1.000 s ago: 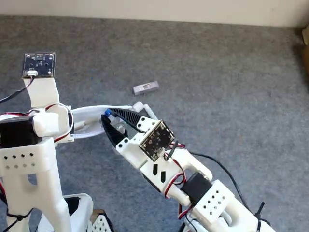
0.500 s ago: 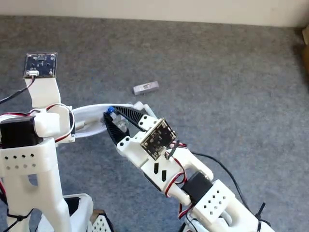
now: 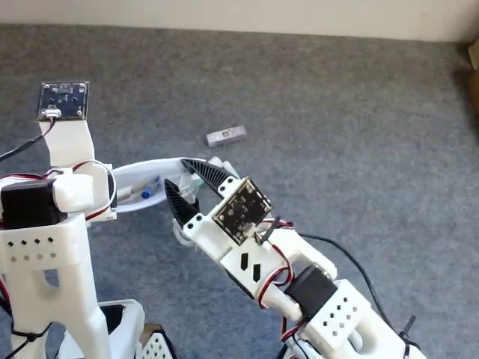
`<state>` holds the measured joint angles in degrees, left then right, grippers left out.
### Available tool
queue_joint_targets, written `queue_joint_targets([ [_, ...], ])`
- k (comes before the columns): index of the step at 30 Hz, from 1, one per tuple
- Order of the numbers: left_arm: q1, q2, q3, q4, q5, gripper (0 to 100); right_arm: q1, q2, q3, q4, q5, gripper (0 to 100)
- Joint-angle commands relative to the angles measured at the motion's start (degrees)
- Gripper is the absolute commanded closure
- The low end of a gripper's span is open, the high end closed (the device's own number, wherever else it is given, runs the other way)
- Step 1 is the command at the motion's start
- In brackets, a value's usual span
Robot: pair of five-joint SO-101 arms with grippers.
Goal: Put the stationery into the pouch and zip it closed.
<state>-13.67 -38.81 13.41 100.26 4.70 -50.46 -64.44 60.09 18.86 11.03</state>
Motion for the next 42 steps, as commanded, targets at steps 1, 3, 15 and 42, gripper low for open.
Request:
queue_joint_targets([
  [1,0.2,-1.2,-0.4,-0.2,-0.6,99,1.6,-1.8,-7.2,5.8,0.6,86.8],
  [3,0.2,-1.3,-0.4,-0.2,-0.6,99,1.6,-3.5,-8.5,7.6,0.6,86.8],
  [15,-1.4,-1.3,-0.4,-0.2,-0.6,99,2.2,-11.4,-9.1,18.8,0.6,86.8],
  [42,-5.7,-1.2,-0.3,-0.3,-0.5,99,23.8,13.8,-1.0,33.5,-10.2,86.5],
])
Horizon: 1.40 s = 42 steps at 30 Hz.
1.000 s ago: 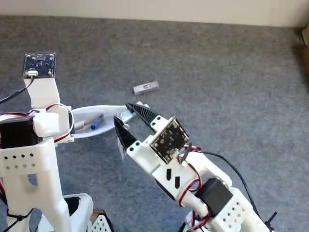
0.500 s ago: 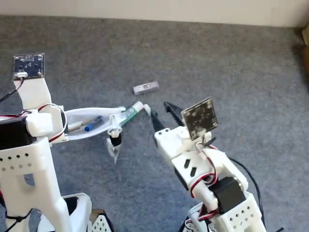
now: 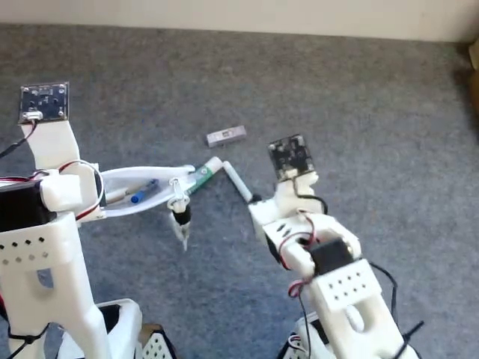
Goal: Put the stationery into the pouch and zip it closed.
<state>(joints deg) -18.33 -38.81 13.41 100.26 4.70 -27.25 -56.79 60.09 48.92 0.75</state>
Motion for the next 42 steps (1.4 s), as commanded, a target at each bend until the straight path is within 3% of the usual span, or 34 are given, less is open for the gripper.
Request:
queue_joint_targets([
  [1,-1.0,-1.2,-0.3,-0.3,-0.5,99,0.5,7.5,-1.0,3.4,0.1,86.5],
  [18,-1.0,-1.3,1.1,-0.3,-0.5,99,-1.2,35.3,-9.0,3.2,0.5,86.5],
  [23,-1.0,-1.4,1.1,-0.3,-0.5,99,-1.1,42.9,-10.9,3.2,6.5,87.4],
  [28,-1.0,-1.4,1.1,-0.3,-0.6,99,0.8,44.9,-10.9,3.5,10.9,99.8],
  [37,-1.0,-1.4,1.1,-0.3,-0.6,99,9.2,44.7,-10.3,4.0,18.3,99.4],
  [42,-1.0,-1.4,1.1,-0.3,-0.6,99,10.1,43.7,-10.9,13.7,22.0,99.5],
])
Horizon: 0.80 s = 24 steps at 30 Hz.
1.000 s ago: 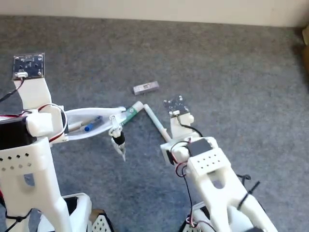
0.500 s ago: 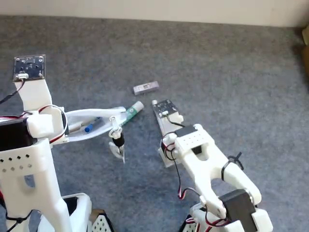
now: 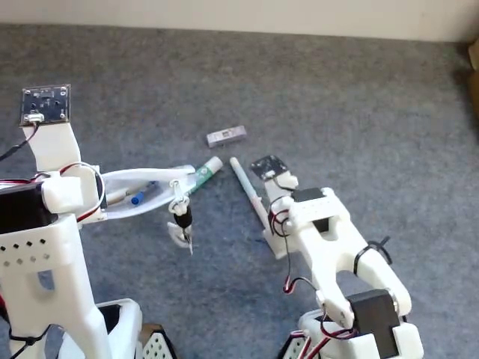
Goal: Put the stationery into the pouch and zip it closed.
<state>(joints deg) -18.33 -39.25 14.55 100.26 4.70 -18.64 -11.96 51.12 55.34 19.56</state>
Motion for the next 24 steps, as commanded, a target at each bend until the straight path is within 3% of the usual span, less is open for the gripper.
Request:
queue_joint_targets([
  [1,-1.0,-0.9,0.0,-0.3,-0.6,99,1.5,-2.3,-1.9,9.2,3.9,99.5],
  [13,-1.0,-0.9,0.0,-0.3,-0.6,99,-0.9,-25.0,-1.9,13.0,4.2,96.4],
  [18,-1.0,-0.8,0.0,-0.3,-0.6,99,-4.5,-24.0,-2.0,11.0,-3.4,82.1],
  [24,-1.0,-0.8,0.0,-0.3,-0.6,99,-8.7,-17.0,-2.0,4.0,-5.7,81.3],
])
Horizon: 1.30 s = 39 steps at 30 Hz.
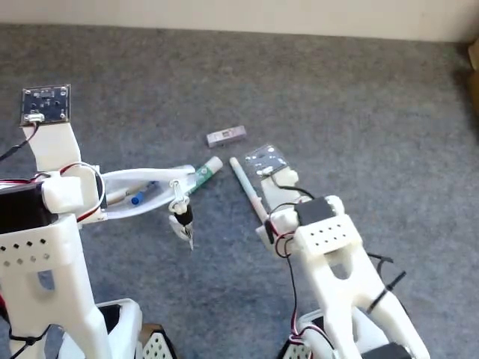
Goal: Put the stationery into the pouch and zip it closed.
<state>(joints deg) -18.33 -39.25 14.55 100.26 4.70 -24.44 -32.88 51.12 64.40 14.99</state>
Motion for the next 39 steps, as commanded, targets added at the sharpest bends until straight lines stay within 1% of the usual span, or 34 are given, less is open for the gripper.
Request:
queue_joint_targets([
  [1,-1.0,-0.8,0.0,-0.3,-0.6,99,-3.0,5.2,-2.0,-6.7,-1.1,81.3],
  [6,-1.0,-0.8,0.0,-0.3,-0.6,99,-2.8,12.6,-2.0,-13.8,-1.0,81.4],
  [10,-1.0,-0.8,0.0,-0.3,-0.6,99,-2.9,18.5,-2.0,-14.3,-1.0,82.0],
  [12,-1.0,-0.8,0.0,-0.3,-0.6,99,-2.9,20.9,-2.0,-14.3,-0.9,85.9],
  [16,-1.0,-0.7,0.1,-0.3,-0.6,99,-2.9,22.4,-1.9,-14.0,-0.9,99.8],
  [17,-1.0,-0.7,0.1,-0.3,-0.6,99,-2.9,21.8,-1.6,-13.7,-0.9,99.4],
  [23,-1.1,-0.9,1.7,-1.1,-0.6,99,-1.8,14.0,-1.4,-6.8,-0.9,99.5],
  [31,-2.9,-0.9,1.7,-1.3,-0.6,99,-1.8,-1.9,-0.7,12.6,-0.8,99.5],
  [34,-2.9,-0.9,1.7,-1.4,-0.6,99,-1.6,-7.9,2.4,16.6,-0.8,99.5],
  [36,-2.9,-0.9,1.7,-1.4,-0.6,99,1.4,-11.8,5.1,16.1,-0.6,99.5],
  [37,-2.9,-0.9,1.7,-1.4,-0.6,99,3.3,-13.6,5.9,15.7,0.6,99.5],
  [39,-2.9,-0.9,1.8,-1.4,-0.6,99,5.9,-16.7,7.9,16.0,5.5,99.5],
])
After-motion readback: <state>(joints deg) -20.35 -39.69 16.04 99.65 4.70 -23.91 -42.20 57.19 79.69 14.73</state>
